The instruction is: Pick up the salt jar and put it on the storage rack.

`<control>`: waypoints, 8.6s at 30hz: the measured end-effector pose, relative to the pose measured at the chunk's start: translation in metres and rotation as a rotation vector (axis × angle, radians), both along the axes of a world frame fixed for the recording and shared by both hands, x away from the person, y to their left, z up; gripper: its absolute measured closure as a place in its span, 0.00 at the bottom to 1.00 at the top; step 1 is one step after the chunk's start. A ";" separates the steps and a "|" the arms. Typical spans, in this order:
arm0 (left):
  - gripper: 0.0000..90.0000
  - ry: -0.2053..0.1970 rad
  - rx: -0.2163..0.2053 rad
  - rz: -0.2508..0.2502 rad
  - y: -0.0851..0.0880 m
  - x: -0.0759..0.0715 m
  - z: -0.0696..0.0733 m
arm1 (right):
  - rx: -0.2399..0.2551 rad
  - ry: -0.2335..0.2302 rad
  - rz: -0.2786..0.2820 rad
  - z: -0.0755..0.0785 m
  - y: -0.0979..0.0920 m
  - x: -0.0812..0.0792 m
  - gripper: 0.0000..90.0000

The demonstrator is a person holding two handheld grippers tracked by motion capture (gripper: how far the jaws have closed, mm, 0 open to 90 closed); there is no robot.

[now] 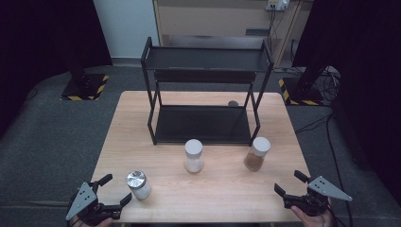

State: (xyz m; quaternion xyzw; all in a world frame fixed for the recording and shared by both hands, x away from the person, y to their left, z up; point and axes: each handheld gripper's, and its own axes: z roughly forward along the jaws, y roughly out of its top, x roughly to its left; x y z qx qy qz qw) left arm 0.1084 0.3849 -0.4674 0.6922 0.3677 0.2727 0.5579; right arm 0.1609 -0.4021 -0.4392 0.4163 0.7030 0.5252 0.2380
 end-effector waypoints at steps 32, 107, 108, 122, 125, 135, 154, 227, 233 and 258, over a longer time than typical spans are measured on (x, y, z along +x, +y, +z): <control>0.00 0.025 -0.021 0.020 0.005 -0.002 0.011 | -0.007 0.012 0.003 0.000 0.002 0.002 0.05; 0.37 0.139 0.085 -0.103 -0.026 0.060 0.022 | -0.005 0.000 -0.015 -0.001 0.002 0.000 0.04; 0.37 0.138 0.087 -0.102 -0.027 0.060 0.022 | -0.005 0.001 -0.014 -0.001 0.002 0.000 0.04; 0.38 0.137 0.091 -0.098 -0.030 0.061 0.024 | -0.023 -0.021 -0.024 -0.001 0.004 -0.003 0.06; 0.38 0.138 0.100 -0.100 -0.031 0.063 0.025 | -0.017 -0.018 -0.020 -0.001 0.003 -0.002 0.07; 0.38 0.143 0.086 -0.109 -0.033 0.073 0.029 | -0.033 -0.022 -0.030 -0.001 0.006 -0.002 0.04; 0.38 0.134 0.073 -0.138 -0.044 0.106 0.055 | -0.040 -0.026 -0.039 -0.001 0.008 -0.003 0.04; 0.38 0.101 0.094 0.046 -0.146 0.260 0.067 | -0.024 -0.020 -0.029 -0.003 0.004 -0.001 0.05; 0.38 0.113 0.081 0.070 -0.153 0.267 0.055 | -0.021 -0.022 -0.029 -0.003 0.004 -0.001 0.05; 0.38 0.138 0.105 0.116 -0.164 0.281 0.033 | -0.017 -0.024 -0.027 -0.004 0.003 -0.001 0.06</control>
